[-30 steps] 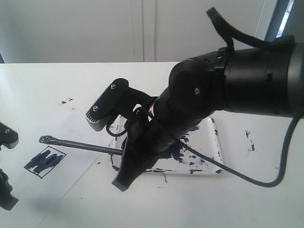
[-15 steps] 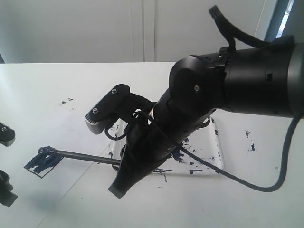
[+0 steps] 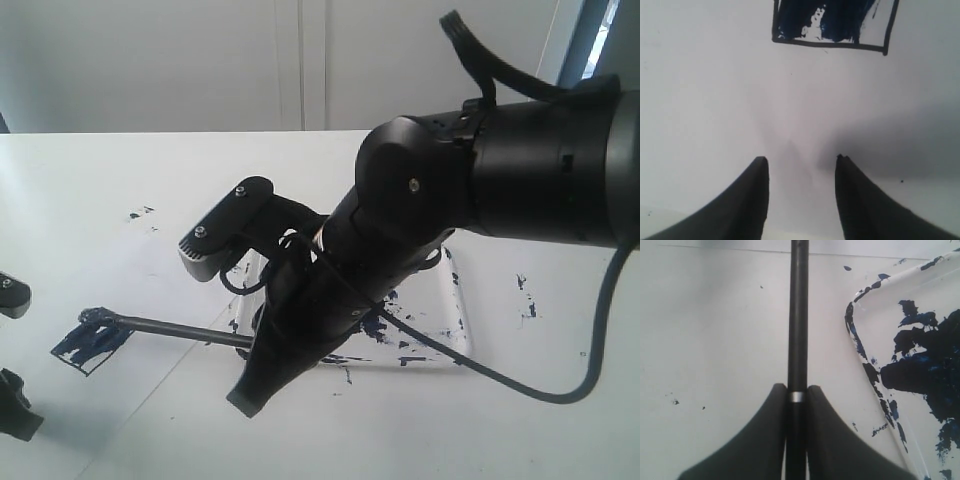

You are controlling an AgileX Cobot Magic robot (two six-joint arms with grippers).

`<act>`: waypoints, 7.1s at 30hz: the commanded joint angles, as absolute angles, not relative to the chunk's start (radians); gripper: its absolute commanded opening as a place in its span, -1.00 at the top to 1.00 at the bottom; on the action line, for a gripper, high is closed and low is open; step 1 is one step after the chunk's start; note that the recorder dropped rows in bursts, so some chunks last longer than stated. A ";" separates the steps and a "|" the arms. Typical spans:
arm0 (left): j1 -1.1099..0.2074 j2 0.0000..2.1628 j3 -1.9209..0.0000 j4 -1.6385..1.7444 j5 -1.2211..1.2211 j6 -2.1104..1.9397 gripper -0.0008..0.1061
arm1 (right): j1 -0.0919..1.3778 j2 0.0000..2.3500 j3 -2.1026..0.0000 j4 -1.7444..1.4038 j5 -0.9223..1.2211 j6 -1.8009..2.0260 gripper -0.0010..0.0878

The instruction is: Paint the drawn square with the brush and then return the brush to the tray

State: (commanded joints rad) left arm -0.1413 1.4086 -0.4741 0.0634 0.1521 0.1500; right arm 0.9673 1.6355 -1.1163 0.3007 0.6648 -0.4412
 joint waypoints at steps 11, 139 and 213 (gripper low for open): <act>-0.141 1.407 -0.479 0.000 0.207 0.150 0.26 | 0.967 1.657 -1.116 0.301 0.665 -0.444 0.98; -0.141 1.455 -0.477 -0.093 0.255 0.208 0.09 | 0.987 1.733 -1.130 0.274 0.483 -0.445 0.98; -0.141 1.455 -0.477 -0.093 0.239 0.208 0.09 | 1.026 1.738 -1.130 0.319 0.531 -0.520 0.98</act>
